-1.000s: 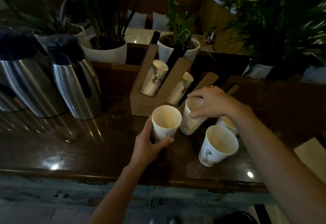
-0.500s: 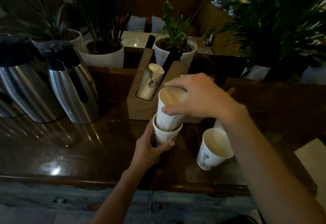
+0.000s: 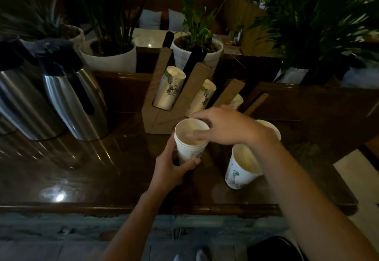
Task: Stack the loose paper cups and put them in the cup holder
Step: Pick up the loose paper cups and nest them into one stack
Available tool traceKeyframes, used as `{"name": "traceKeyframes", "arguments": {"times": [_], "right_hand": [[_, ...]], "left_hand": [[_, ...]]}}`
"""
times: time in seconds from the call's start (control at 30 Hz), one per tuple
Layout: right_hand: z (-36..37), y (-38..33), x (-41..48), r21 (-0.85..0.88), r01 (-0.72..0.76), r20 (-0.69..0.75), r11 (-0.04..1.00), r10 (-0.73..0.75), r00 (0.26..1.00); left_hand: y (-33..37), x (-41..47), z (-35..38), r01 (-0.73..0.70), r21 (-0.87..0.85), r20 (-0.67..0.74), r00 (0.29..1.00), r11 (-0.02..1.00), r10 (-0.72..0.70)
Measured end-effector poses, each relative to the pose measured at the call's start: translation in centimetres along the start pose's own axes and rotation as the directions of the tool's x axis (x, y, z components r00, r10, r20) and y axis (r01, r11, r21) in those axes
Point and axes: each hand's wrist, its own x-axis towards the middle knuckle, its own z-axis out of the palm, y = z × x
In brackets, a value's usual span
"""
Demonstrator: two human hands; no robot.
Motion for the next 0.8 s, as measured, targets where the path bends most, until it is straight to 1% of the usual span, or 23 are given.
{"name": "traceKeyframes", "arguments": {"times": [0.1,0.17,0.23,0.3,0.47,0.53,0.57,0.63,0.7,0.8], "right_hand": [[-2.1,2.4,-2.8,-0.013,-0.051,0.034,0.999,0.052,0.998],[-2.7,3.9,-4.8,-0.101,-0.098,0.094,0.99,0.107,0.99],[-2.2,4.9,-6.5,-0.24,-0.132,0.128,0.962,0.167,0.978],[-1.2,5.2,-7.5,-0.348,-0.116,0.135,0.93,0.172,0.976],[0.5,4.9,-7.8,-0.453,-0.085,0.149,0.887,0.169,0.974],[-0.2,4.6,-8.1,-0.433,-0.08,0.118,0.898,0.145,0.982],[-1.1,4.5,-8.3,-0.382,-0.083,0.095,0.92,0.128,0.987],[-3.7,4.4,-8.9,-0.226,-0.071,0.032,0.971,0.08,0.996],[-6.8,4.1,-9.4,-0.127,-0.028,-0.031,0.992,0.025,0.999],[-10.3,3.4,-9.2,-0.075,0.051,-0.061,0.996,-0.056,0.997]], "left_hand": [[-0.1,0.0,0.0,-0.008,0.009,0.009,1.0,1.0,0.008],[-0.1,0.1,-0.1,-0.007,0.006,0.017,1.0,1.0,0.007],[0.0,0.1,0.0,-0.001,-0.001,0.019,1.0,1.0,0.001],[0.0,0.0,0.1,0.004,-0.002,0.024,1.0,1.0,-0.004],[0.0,0.0,0.3,0.001,0.001,0.04,0.999,1.0,-0.001],[0.1,0.0,0.3,-0.001,0.004,0.046,0.999,1.0,0.001],[0.2,0.0,0.2,-0.002,0.006,0.047,0.999,1.0,0.002],[0.2,0.0,0.2,-0.002,0.0,0.046,0.999,1.0,0.002],[0.1,0.0,0.2,-0.002,-0.014,0.038,0.999,1.0,0.002],[-0.1,0.1,0.3,0.005,-0.006,0.025,1.0,1.0,-0.005]]}}
